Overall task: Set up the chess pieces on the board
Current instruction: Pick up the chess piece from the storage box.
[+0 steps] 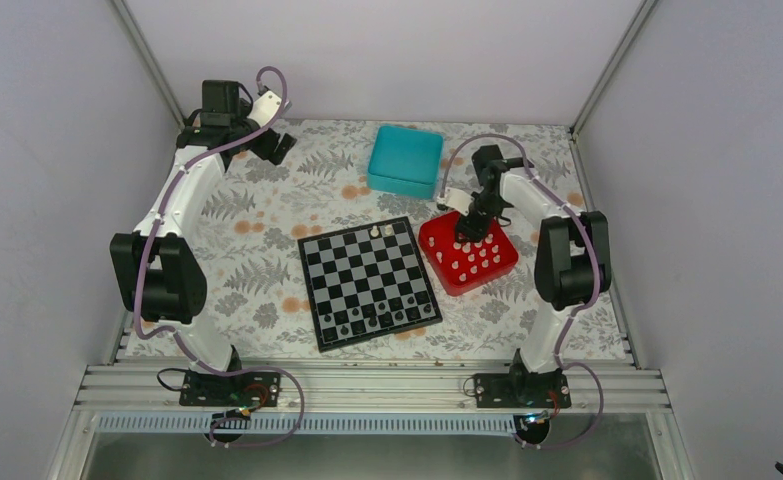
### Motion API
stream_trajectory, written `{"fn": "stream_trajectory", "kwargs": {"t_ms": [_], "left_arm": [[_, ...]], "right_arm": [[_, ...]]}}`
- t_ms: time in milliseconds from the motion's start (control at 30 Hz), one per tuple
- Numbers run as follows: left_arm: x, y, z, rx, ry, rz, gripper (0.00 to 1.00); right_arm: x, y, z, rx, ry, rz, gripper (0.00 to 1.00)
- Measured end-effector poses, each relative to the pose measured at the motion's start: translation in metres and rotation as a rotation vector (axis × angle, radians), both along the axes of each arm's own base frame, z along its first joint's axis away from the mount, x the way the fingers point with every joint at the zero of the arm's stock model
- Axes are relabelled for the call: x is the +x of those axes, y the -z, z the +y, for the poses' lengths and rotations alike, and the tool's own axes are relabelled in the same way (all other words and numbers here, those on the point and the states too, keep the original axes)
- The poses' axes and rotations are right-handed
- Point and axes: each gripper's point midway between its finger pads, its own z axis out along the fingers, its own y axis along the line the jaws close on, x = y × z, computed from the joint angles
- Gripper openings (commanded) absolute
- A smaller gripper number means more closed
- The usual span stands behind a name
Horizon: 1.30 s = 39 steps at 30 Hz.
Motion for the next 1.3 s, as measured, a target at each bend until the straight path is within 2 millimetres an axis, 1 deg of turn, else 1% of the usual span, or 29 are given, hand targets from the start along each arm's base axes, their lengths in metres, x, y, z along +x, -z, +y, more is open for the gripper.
{"fn": "stream_trajectory", "kwargs": {"t_ms": [100, 233, 567, 667, 800, 933, 1000, 1167, 1267, 1300], "left_arm": [[0.000, 0.000, 0.000, 0.000, 0.000, 0.000, 1.00], [0.000, 0.000, 0.000, 0.001, 0.001, -0.001, 1.00], [0.001, 0.000, 0.000, 0.009, 0.006, -0.007, 1.00], [0.001, 0.001, 0.000, 0.009, 0.007, -0.007, 1.00], [0.000, 0.003, 0.000, 0.009, 0.007, -0.001, 1.00], [0.000, 0.005, 0.000, 0.010, 0.007, 0.002, 1.00], [0.000, 0.005, 0.000, 0.010, 0.007, 0.002, 1.00], [-0.001, 0.006, 0.000, 0.011, 0.008, 0.005, 1.00], [-0.001, 0.007, 0.000, 0.012, 0.008, 0.006, 1.00], [-0.001, 0.007, 0.000, 0.012, 0.009, 0.006, 1.00]], "right_arm": [[-0.003, 0.001, 0.003, -0.002, -0.010, 0.008, 0.49], [-0.005, 0.004, 0.003, -0.004, -0.010, 0.016, 0.49], [0.001, 0.024, 0.000, -0.029, 0.004, 0.023, 0.48], [0.002, 0.029, 0.001, -0.035, 0.006, 0.026, 0.39], [0.001, 0.033, 0.001, -0.039, 0.009, 0.031, 0.21], [0.001, 0.033, 0.000, -0.042, 0.014, 0.031, 0.07], [0.001, 0.033, 0.000, -0.042, 0.015, 0.032, 0.05], [-0.003, 0.028, 0.001, -0.042, 0.014, 0.038, 0.04], [-0.004, 0.016, 0.006, -0.042, -0.001, 0.034, 0.04], [-0.002, 0.009, 0.010, -0.044, -0.009, 0.024, 0.04]]}}
